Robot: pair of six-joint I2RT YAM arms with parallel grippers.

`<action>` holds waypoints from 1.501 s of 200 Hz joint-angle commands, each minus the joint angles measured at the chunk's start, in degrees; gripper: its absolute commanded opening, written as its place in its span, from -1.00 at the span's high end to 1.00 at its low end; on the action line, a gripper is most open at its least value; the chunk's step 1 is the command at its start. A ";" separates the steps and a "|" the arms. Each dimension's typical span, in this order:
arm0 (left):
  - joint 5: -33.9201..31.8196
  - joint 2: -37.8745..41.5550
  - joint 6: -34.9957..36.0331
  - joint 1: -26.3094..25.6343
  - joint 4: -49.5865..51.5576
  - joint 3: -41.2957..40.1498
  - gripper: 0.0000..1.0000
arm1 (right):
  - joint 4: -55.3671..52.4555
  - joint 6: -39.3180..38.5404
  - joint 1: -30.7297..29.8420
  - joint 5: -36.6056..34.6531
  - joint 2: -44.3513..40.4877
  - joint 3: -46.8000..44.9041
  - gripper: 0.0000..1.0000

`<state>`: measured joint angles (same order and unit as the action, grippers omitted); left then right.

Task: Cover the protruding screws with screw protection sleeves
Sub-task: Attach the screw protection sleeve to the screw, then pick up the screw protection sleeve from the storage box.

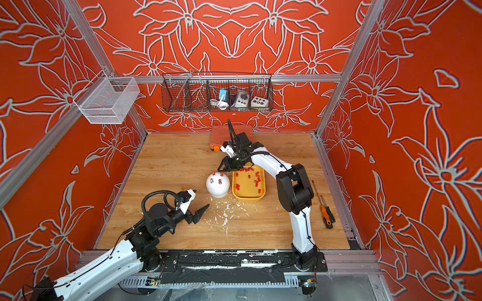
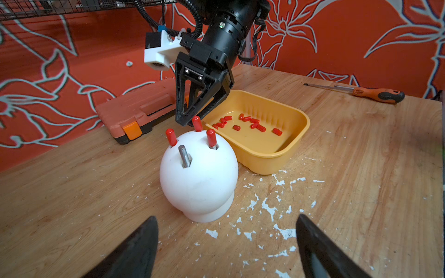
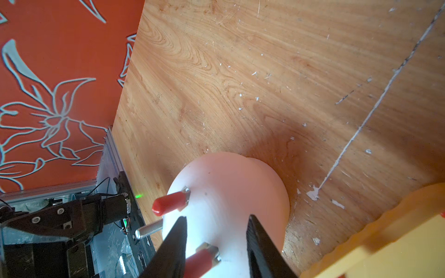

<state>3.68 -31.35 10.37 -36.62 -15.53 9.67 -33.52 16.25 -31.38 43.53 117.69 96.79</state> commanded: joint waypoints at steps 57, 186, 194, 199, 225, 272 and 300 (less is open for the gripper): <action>-0.17 0.00 0.00 0.28 -1.41 -0.34 -0.74 | 0.65 0.49 0.26 -0.55 -1.04 -0.40 0.04; -13.86 1.90 -16.85 1.01 9.38 13.43 -0.74 | 11.12 2.10 2.61 -21.97 -27.46 -18.60 0.12; -12.70 -0.84 -18.98 1.41 13.91 18.39 -0.70 | 11.63 2.16 3.75 -22.61 -28.50 -21.18 0.19; -11.35 -2.82 -20.23 1.67 16.65 21.64 -0.66 | 11.48 2.21 4.53 -22.61 -28.64 -22.28 0.22; 3.99 -15.14 -22.35 3.81 25.19 35.03 -0.54 | 10.43 3.47 8.68 -19.61 -25.44 -25.25 0.38; 11.45 -25.82 -23.07 4.10 23.30 39.03 -0.29 | 12.89 5.41 9.33 -15.99 -16.19 -23.77 0.71; 10.83 -27.17 -21.76 4.10 23.28 37.70 -0.25 | 14.50 6.77 9.35 -15.70 -11.35 -21.81 0.76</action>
<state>12.32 -58.85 -11.55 -32.93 7.09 48.07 -21.76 21.12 -21.78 26.35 103.83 72.14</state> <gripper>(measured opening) 0.631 0.119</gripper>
